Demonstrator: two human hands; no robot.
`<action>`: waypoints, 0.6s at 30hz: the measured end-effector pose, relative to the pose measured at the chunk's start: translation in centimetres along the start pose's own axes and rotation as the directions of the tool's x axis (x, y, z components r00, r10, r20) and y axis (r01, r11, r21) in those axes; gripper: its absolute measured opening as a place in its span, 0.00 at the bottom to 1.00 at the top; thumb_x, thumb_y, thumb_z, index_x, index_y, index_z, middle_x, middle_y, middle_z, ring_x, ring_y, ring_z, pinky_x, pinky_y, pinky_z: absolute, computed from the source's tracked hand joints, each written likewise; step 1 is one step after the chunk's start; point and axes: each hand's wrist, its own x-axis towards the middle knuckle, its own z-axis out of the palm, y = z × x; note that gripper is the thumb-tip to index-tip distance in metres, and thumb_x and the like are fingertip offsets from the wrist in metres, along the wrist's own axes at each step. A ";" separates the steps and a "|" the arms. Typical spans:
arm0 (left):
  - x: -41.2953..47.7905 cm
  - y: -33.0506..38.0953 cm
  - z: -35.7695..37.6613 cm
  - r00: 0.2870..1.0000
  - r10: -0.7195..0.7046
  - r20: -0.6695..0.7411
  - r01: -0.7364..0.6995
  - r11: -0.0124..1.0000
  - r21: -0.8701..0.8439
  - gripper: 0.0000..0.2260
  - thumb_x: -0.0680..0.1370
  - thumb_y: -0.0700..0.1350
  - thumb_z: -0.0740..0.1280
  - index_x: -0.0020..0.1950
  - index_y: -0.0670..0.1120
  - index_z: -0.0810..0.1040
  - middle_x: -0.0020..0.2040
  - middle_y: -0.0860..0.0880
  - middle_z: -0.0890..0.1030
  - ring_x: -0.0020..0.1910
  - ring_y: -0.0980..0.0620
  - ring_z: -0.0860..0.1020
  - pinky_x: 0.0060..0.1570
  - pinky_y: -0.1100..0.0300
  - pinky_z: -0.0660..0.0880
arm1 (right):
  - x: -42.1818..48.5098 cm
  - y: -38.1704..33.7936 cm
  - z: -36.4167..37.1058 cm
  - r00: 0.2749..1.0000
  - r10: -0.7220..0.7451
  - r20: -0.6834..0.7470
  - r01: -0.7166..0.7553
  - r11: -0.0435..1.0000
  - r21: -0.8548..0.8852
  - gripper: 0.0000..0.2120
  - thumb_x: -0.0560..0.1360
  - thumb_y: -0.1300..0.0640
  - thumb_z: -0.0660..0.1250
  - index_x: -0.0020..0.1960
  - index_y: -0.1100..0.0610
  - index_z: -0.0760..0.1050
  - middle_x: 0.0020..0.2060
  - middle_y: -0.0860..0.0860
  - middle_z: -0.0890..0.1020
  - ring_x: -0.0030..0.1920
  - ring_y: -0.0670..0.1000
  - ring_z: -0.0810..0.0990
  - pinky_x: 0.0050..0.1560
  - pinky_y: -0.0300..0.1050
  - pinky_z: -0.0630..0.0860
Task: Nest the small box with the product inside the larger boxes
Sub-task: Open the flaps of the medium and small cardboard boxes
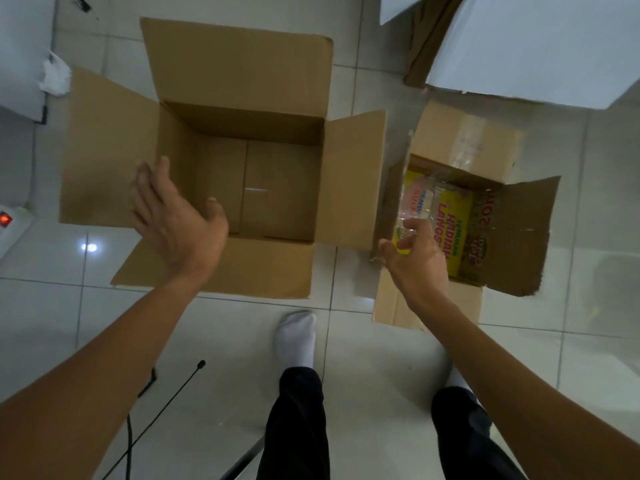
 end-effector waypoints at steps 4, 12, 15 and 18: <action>-3.6 6.2 0.0 0.989 0.133 -0.061 -0.136 0.990 -0.034 0.29 0.72 0.48 0.67 0.71 0.46 0.63 0.73 0.43 0.64 0.72 0.42 0.61 0.70 0.44 0.56 | -0.2 3.7 -3.2 0.998 0.011 0.069 -0.014 0.999 0.039 0.13 0.74 0.52 0.67 0.57 0.52 0.71 0.48 0.53 0.80 0.47 0.54 0.78 0.46 0.52 0.78; -14.2 19.3 4.4 0.941 0.333 -0.063 -0.338 0.935 -0.104 0.20 0.72 0.48 0.68 0.62 0.43 0.73 0.66 0.43 0.72 0.66 0.43 0.68 0.60 0.53 0.61 | 2.5 13.3 -13.2 0.998 -0.002 0.057 0.002 1.000 -0.014 0.08 0.72 0.54 0.66 0.50 0.54 0.74 0.47 0.54 0.81 0.46 0.56 0.77 0.43 0.45 0.72; -15.9 21.9 7.2 0.940 0.341 0.022 -0.335 0.931 -0.143 0.18 0.73 0.46 0.68 0.61 0.41 0.73 0.60 0.41 0.75 0.60 0.42 0.71 0.56 0.55 0.64 | 4.3 16.4 -16.1 1.000 -0.009 0.003 0.009 0.999 -0.053 0.06 0.73 0.54 0.66 0.48 0.53 0.72 0.47 0.55 0.80 0.43 0.55 0.77 0.39 0.44 0.69; -16.0 22.6 10.2 0.936 0.291 0.199 -0.266 0.953 -0.143 0.21 0.74 0.45 0.69 0.64 0.42 0.69 0.60 0.41 0.73 0.60 0.43 0.70 0.57 0.52 0.68 | 6.1 18.8 -17.2 0.996 -0.031 -0.078 0.024 0.996 -0.088 0.14 0.73 0.49 0.67 0.54 0.53 0.69 0.52 0.55 0.77 0.40 0.51 0.74 0.31 0.40 0.64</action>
